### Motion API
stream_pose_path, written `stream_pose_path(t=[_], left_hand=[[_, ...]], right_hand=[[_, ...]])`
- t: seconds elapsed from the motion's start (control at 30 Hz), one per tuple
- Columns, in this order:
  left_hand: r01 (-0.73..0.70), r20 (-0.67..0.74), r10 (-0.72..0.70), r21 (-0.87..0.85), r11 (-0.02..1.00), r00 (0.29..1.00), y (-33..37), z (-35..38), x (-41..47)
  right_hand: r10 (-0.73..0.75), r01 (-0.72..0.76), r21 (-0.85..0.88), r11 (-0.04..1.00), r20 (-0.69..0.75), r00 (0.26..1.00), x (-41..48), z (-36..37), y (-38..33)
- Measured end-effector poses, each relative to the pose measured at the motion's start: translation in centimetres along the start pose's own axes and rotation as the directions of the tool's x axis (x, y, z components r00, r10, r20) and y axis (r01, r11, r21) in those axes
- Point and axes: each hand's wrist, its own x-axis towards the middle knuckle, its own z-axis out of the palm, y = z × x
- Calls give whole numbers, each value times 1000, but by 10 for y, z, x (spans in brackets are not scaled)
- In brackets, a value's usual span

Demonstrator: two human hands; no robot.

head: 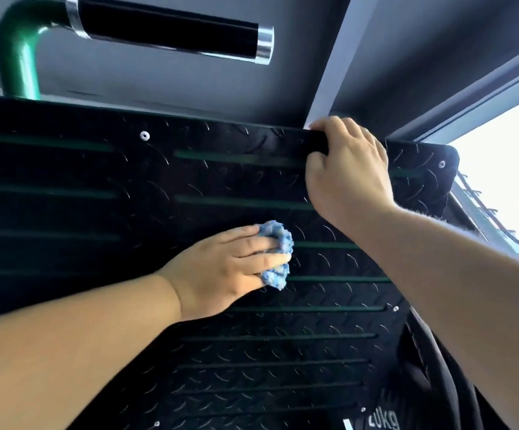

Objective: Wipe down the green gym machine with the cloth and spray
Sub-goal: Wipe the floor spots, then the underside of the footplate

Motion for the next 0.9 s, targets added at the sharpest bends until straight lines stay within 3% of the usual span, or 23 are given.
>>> stream_pose_path(t=[0.1, 0.2, 0.27, 0.4, 0.5, 0.57, 0.7, 0.9], left_hand=[[-23, 19, 22, 77, 997, 1000, -17, -13, 4], [230, -176, -203, 148, 962, 963, -63, -40, 21], [320, -226, -280, 163, 933, 933, -75, -46, 18], [80, -27, -77, 135, 988, 997, -35, -22, -25], [-79, 78, 71, 97, 992, 994, -30, -22, -36], [-37, 13, 35, 154, 987, 999, -57, -36, -24], [291, -226, -248, 181, 939, 942, -99, -57, -3], [233, -108, -222, 106, 967, 969, -39, -19, -33]], right_hand=[[-10, 11, -27, 1000, 14, 1000, -7, 1, -1], [41, -41, -14, 999, -39, 998, -7, 8, -11], [101, -99, 33, 995, -62, 993, -6, 11, -18], [162, -161, 65, 985, -16, 987, -2, 6, -24], [204, -206, 63, 976, 38, 978, 1, 0, -27], [212, -214, 48, 976, 45, 976, 0, 1, -29], [212, -212, 53, 976, 4, 977, -7, 9, -31], [207, -207, 29, 978, 10, 978, -15, 17, -42]])
